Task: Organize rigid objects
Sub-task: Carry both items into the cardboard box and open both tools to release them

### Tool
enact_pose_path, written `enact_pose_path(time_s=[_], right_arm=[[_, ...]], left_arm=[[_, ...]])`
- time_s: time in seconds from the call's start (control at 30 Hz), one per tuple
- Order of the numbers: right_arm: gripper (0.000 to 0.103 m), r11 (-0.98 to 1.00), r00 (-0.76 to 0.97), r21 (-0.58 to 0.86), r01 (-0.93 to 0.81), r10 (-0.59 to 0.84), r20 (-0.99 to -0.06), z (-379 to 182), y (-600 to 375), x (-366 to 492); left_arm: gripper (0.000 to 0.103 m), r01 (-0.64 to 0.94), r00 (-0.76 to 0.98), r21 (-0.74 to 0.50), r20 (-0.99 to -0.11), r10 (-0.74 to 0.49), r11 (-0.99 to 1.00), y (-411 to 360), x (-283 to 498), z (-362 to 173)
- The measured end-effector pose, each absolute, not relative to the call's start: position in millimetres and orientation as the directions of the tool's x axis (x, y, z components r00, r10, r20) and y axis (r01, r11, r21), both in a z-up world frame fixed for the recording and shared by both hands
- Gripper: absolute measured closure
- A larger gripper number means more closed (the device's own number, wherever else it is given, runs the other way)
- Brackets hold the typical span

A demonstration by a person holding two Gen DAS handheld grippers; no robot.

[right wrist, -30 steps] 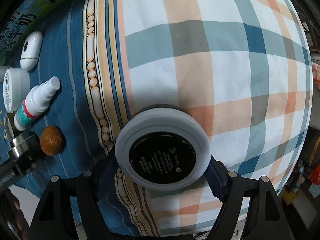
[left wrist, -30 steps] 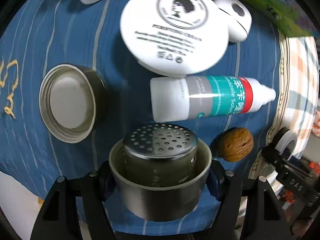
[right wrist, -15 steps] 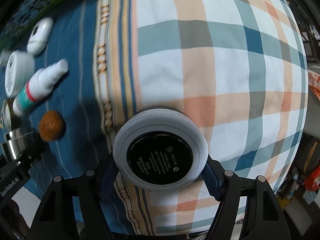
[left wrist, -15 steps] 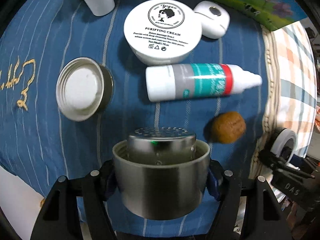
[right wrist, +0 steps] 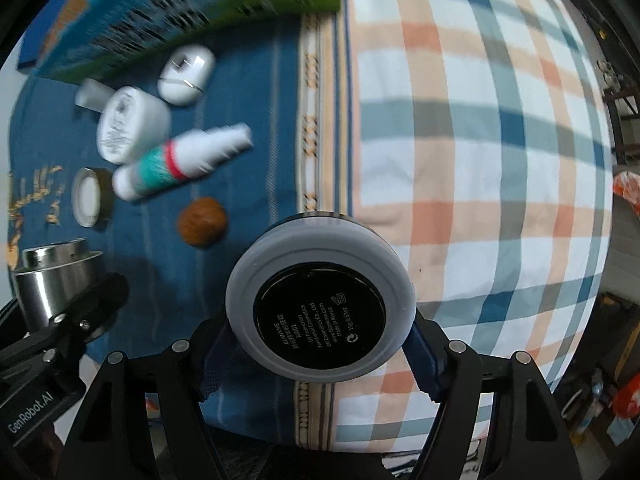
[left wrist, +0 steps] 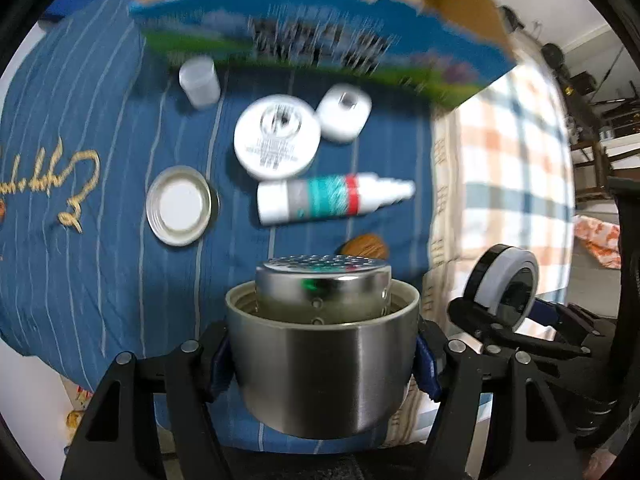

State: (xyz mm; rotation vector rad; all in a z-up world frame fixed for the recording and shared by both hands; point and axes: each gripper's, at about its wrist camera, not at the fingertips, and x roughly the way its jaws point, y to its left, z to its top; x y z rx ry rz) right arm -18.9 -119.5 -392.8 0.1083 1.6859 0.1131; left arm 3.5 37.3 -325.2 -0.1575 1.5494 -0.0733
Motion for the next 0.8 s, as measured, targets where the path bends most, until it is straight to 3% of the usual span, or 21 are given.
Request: enact_pose_path(time_s=[0.13, 0.23, 0.47, 0.8], right_arm=[[0.027, 0.985, -0.058, 0.173, -0.014, 0.172, -0.983, -354.5, -115.6, -13.2], [0.027, 0.979, -0.014, 0.205, -0.022, 0.205, -0.979, -310.9, -137.1, 28.9], [0.027, 0.971, 0.108, 0.235, -0.033, 0.237, -0.965, -245.2, -140.4, 111.9], [0.027, 0.981, 0.162, 0.195, -0.003, 0.193, -0.968, -249.6, -121.1, 216.1]], left_arm=[[0.035, -0.040, 0.093, -0.197, -0.977, -0.193, 0.980, 47.5, 16.6, -272.8], [0.035, -0.029, 0.126, -0.234, -0.965, -0.229, 0.972, 32.4, 86.4, -228.8], [0.035, 0.051, 0.192, -0.267, -0.943, -0.272, 0.962, 17.5, 204.4, -199.3], [0.035, 0.131, 0.213, -0.225, -0.945, -0.249, 0.966, 17.5, 323.1, -216.0]])
